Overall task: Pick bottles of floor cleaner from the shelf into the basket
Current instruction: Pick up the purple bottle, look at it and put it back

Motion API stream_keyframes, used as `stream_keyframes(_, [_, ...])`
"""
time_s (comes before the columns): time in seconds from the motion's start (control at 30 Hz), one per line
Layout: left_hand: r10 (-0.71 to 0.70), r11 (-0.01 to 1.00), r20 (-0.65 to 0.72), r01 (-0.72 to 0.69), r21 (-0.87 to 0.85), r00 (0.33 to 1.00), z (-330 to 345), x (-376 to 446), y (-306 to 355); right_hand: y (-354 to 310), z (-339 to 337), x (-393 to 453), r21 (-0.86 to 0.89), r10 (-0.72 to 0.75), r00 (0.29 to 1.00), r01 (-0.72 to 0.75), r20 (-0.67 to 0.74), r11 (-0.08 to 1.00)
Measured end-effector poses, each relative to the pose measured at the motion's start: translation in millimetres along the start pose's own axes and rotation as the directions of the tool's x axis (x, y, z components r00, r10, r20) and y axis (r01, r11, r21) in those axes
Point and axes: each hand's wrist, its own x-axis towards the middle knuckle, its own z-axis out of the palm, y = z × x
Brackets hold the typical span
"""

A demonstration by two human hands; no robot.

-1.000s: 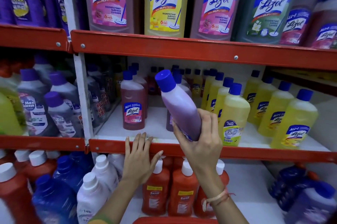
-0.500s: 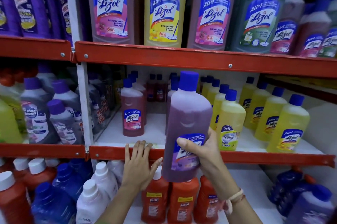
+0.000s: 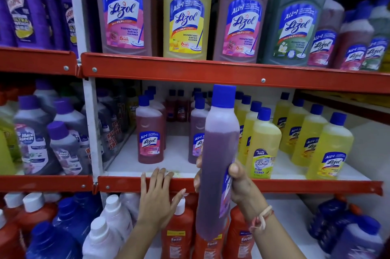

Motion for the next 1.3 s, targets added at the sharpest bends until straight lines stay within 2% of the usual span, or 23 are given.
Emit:
stream_keyframes(0.1, [-0.007, 1.000, 0.025, 0.007, 0.011, 1.000, -1, 0, 1, -1, -13, 4, -0.110, -0.044, 0.984, 0.025, -0.175, 0.994])
stream_keyframes(0.17, [-0.002, 1.000, 0.029, 0.001, 0.012, 1.000, 0, 0, 0, -2, -22, 7, -0.245, -0.096, 0.956, 0.026, -0.278, 0.969])
stream_keyframes(0.3, [-0.008, 1.000, 0.010, 0.008, 0.020, 1.000, 3, 1, 0, -2, -45, 17, -0.427, -0.150, 0.885, -0.060, -0.442, 0.902])
stream_keyframes(0.4, [0.001, 1.000, -0.020, 0.000, 0.029, 1.000, 7, 3, 1, 3, -59, 25, -0.449, -0.135, 0.844, -0.135, -0.519, 0.883])
stream_keyframes(0.5, [0.010, 1.000, -0.048, -0.008, 0.028, 0.999, 8, 4, 0, 8, -70, 33, -0.409, -0.133, 0.806, -0.144, -0.577, 0.901])
stream_keyframes(0.8, [0.054, 0.998, -0.074, -0.052, 0.035, 0.996, 12, 3, -4, 31, -86, 46, -0.369, -0.085, 0.756, -0.215, -0.649, 0.904])
stream_keyframes(1.13, [0.064, 0.998, -0.092, -0.063, 0.017, 0.994, 8, 0, -4, 29, -84, 45, -0.445, -0.057, 0.775, -0.299, -0.630, 0.844])
stream_keyframes(1.3, [0.039, 0.996, -0.171, -0.053, -0.074, 0.984, -4, -6, 11, 22, -82, 22, -0.548, -0.156, 0.796, -0.246, -0.585, 0.799])
